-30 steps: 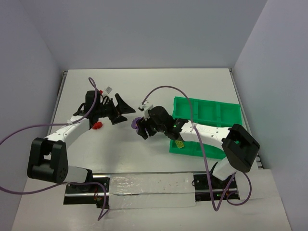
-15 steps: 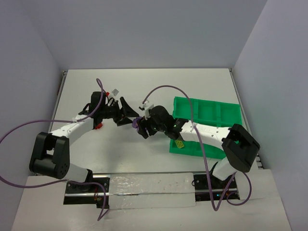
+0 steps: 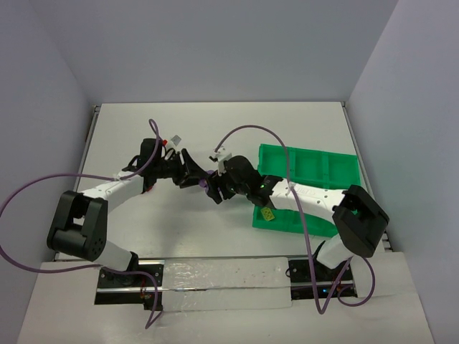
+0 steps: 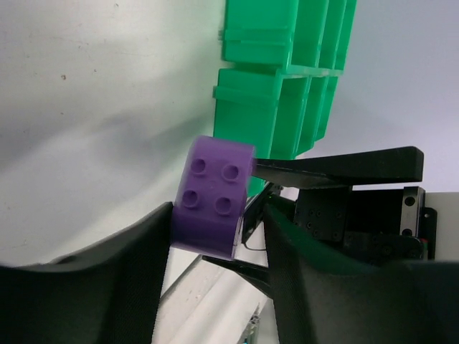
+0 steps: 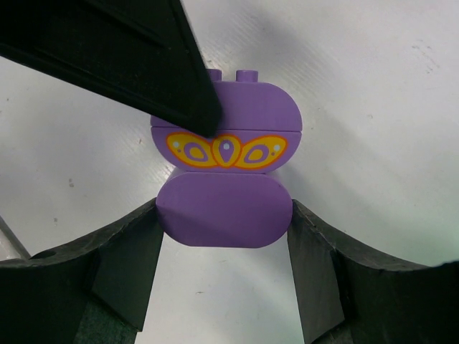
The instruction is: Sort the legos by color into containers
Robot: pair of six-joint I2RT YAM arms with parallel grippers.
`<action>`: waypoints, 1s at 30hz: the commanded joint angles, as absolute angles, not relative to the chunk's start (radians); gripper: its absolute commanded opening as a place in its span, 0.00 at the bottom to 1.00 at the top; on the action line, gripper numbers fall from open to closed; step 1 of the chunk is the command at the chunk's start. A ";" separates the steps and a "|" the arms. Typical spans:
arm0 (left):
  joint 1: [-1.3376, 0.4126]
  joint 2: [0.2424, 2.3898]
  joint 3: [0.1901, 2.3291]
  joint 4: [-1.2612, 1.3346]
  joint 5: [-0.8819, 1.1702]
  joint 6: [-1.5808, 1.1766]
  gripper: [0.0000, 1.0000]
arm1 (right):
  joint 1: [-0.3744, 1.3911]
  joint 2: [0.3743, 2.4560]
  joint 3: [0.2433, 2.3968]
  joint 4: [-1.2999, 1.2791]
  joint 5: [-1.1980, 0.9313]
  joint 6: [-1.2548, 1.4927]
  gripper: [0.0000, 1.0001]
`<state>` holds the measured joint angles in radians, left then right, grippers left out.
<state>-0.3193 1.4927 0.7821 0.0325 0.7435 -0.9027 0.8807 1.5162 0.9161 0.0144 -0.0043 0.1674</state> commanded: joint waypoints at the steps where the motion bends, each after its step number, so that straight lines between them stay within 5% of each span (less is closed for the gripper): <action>1: -0.327 1.497 0.781 0.128 0.793 -0.930 0.44 | 0.862 1.469 0.950 0.053 0.026 0.172 0.48; 8: -0.324 1.519 0.802 0.133 0.787 -0.936 0.00 | 0.839 1.464 0.966 0.012 0.028 0.166 0.48; 30: -0.196 1.411 0.913 0.080 0.717 -0.956 0.00 | 0.804 1.398 0.911 -0.146 0.103 0.198 0.47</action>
